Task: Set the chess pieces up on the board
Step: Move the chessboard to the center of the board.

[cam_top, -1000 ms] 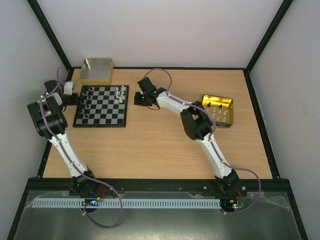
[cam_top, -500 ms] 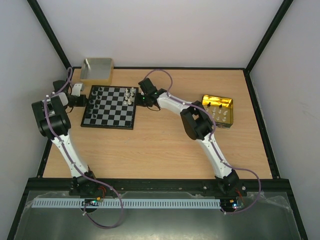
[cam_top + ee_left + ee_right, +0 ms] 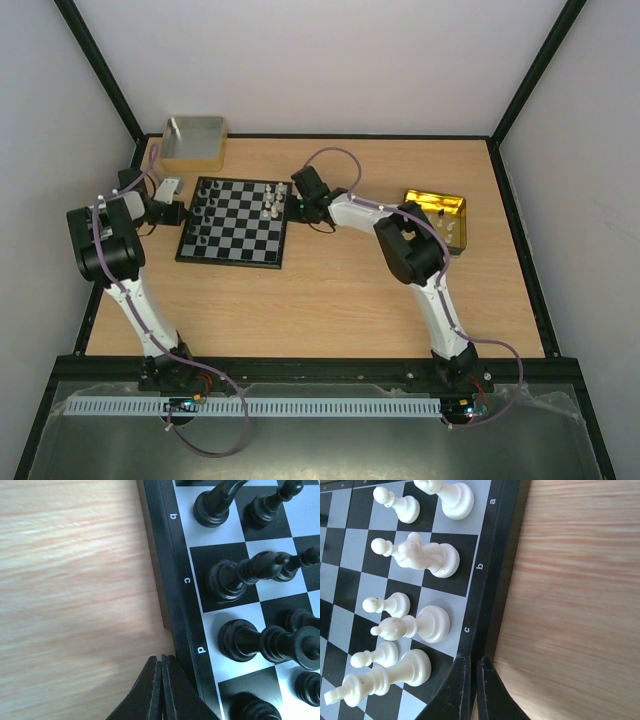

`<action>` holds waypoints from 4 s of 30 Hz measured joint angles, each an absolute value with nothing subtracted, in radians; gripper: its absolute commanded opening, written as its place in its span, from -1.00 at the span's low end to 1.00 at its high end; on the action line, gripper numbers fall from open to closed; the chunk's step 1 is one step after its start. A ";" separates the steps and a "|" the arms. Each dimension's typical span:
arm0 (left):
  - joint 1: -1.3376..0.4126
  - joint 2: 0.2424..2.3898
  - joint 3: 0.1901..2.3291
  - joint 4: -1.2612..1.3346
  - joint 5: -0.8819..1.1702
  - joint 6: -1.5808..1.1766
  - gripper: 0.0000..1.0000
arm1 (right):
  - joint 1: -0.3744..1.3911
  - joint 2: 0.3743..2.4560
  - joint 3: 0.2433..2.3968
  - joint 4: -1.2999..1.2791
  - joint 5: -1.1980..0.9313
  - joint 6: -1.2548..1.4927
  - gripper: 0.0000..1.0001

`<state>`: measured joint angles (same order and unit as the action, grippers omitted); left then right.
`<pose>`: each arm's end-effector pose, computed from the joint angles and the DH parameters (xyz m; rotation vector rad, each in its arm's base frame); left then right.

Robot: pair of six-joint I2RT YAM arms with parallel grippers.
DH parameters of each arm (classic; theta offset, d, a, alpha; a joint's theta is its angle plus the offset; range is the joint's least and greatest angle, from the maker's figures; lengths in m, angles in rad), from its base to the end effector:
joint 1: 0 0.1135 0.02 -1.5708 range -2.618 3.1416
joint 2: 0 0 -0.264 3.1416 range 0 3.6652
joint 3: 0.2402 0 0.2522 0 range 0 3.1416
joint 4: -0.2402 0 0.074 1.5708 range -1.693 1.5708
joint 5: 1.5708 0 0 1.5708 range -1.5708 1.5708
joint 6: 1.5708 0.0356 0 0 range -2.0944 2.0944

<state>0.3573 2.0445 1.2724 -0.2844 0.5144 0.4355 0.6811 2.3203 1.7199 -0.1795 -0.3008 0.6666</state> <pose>0.3897 0.1268 0.1291 0.2658 2.4475 -0.3466 0.3916 0.3310 0.1419 -0.1787 2.5338 0.9605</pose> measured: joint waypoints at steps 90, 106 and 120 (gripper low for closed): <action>0.111 2.205 1.555 -0.461 0.584 0.242 -0.95 | 0.556 1.833 1.010 -0.136 -0.112 0.697 -0.96; 0.076 2.215 1.553 -0.448 0.614 0.200 -0.95 | 0.556 1.784 0.926 -0.076 -0.132 0.709 -0.96; 0.053 2.194 1.476 -0.366 0.646 0.198 -0.95 | 0.557 1.753 0.868 -0.022 -0.165 0.723 -0.96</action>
